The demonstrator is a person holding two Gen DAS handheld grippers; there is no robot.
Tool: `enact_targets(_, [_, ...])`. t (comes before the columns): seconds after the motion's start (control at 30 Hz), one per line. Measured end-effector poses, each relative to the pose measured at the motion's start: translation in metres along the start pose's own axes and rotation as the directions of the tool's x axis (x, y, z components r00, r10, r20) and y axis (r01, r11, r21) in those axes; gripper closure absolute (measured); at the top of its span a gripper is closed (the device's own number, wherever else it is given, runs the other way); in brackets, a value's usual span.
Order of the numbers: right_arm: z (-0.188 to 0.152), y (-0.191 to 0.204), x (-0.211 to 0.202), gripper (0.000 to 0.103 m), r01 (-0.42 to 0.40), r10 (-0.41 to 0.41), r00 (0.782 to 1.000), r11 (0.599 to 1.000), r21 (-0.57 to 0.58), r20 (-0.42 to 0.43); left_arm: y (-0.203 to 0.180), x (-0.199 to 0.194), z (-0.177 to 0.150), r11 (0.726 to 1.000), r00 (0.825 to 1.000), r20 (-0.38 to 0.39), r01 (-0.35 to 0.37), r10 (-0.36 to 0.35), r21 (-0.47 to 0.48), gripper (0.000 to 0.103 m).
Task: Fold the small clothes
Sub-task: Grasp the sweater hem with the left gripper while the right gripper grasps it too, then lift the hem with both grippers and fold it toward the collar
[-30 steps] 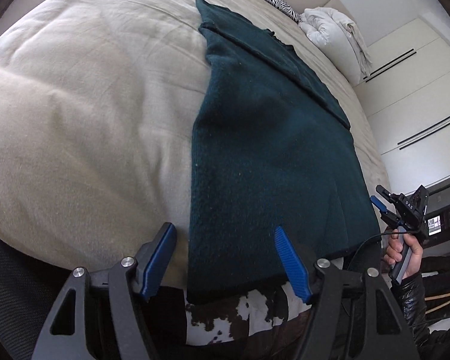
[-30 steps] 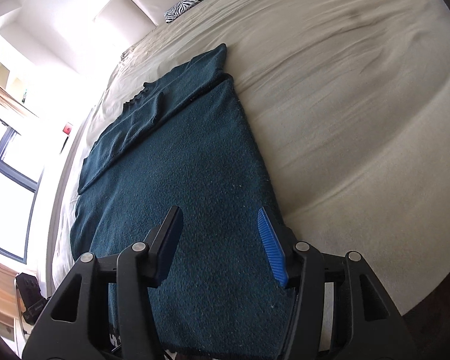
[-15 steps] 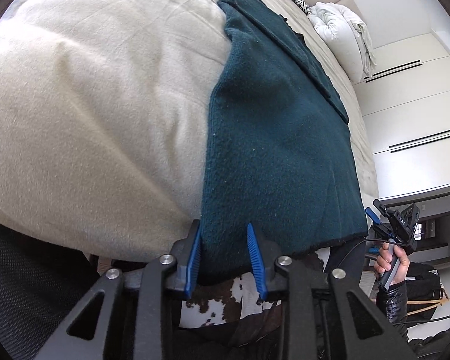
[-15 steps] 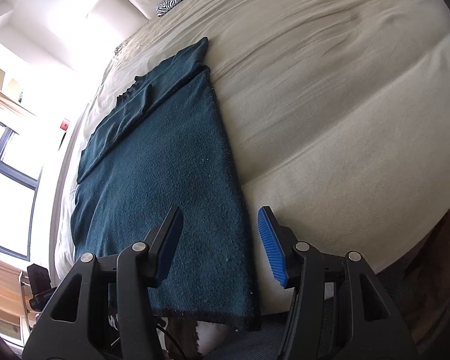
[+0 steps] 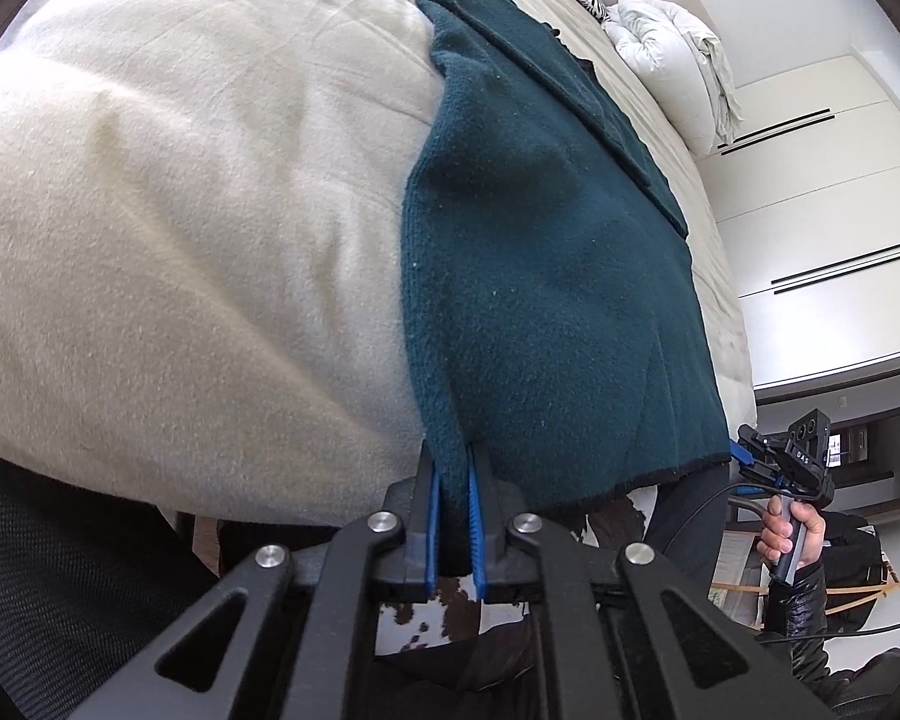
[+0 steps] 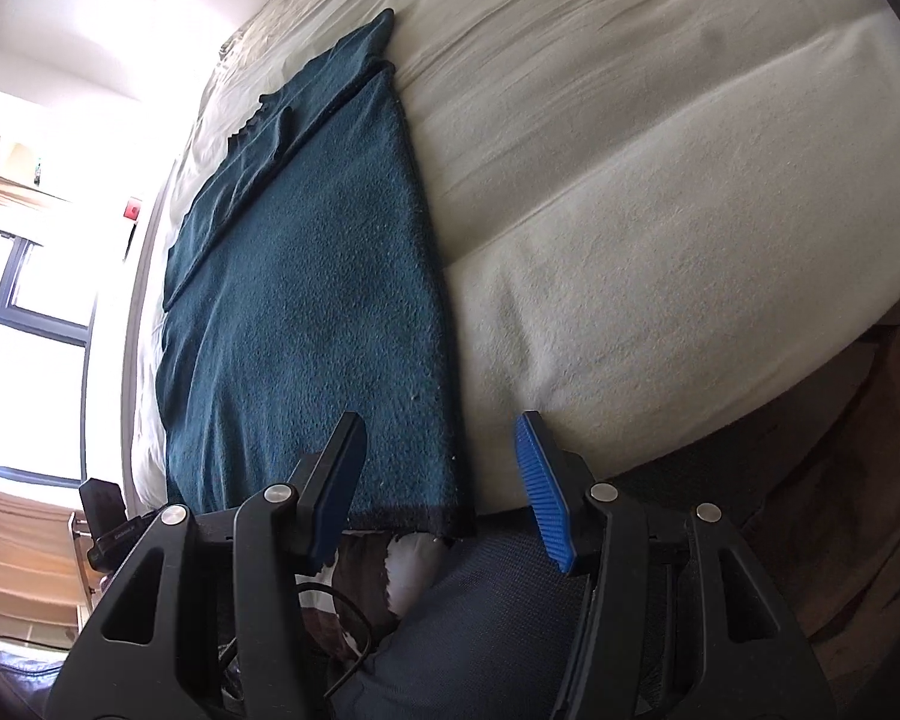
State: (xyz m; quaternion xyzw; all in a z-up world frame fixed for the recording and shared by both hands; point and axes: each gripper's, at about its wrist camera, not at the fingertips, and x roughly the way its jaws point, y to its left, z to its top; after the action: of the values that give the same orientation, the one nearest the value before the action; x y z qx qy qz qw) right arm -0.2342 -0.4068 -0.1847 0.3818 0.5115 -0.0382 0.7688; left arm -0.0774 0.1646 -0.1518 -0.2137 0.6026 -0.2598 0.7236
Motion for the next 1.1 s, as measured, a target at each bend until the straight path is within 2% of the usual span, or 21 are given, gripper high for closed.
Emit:
enact_targets(0.2, [-0.011, -0.007, 0.005, 0.057, -0.031, 0.033, 0.999, 0.999, 0.041, -0.038, -0.001, -0.001, -0.003, 1.0, 1.0, 0.002, 0.006, -0.006, 0.007, 0.094])
enact_targets(0.33, [-0.013, -0.015, 0.011, 0.068, -0.063, 0.067, 0.996, 0.996, 0.066, -0.051, -0.002, -0.003, -0.003, 1.0, 1.0, 0.004, 0.01, -0.01, 0.015, 0.095])
enact_targets(0.43, [-0.014, -0.02, 0.012, 0.069, -0.098, 0.101, 0.994, 0.991, 0.087, -0.038, -0.002, -0.005, -0.004, 1.0, 1.0, 0.008, 0.017, -0.017, 0.021, 0.095])
enact_targets(0.47, [-0.014, -0.021, 0.011, 0.079, -0.097, 0.1, 0.994, 0.992, 0.084, -0.038, -0.002, -0.006, -0.004, 1.0, 1.0, 0.008, 0.018, -0.018, 0.024, 0.095])
enact_targets(0.57, [-0.014, -0.021, 0.01, 0.095, -0.081, 0.084, 0.996, 0.994, 0.076, -0.039, -0.004, -0.009, -0.004, 0.999, 1.0, 0.011, 0.017, -0.018, 0.036, 0.096])
enact_targets(0.73, [-0.011, -0.011, -0.001, 0.097, -0.093, 0.093, 0.996, 0.995, 0.045, 0.012, -0.012, -0.02, -0.004, 0.997, 0.999, 0.035, 0.033, -0.035, 0.068, 0.096])
enact_targets(0.93, [0.002, 0.008, -0.022, 0.097, -0.194, 0.19, 0.977, 0.981, 0.031, 0.098, -0.021, -0.044, 0.005, 0.989, 0.986, 0.093, 0.129, -0.135, 0.07, 0.097])
enact_targets(1.1, [0.021, 0.039, -0.041, 0.097, -0.282, 0.282, 0.943, 0.959, -0.029, 0.177, -0.032, -0.067, 0.021, 0.964, 0.949, 0.17, 0.255, -0.264, 0.074, 0.097])
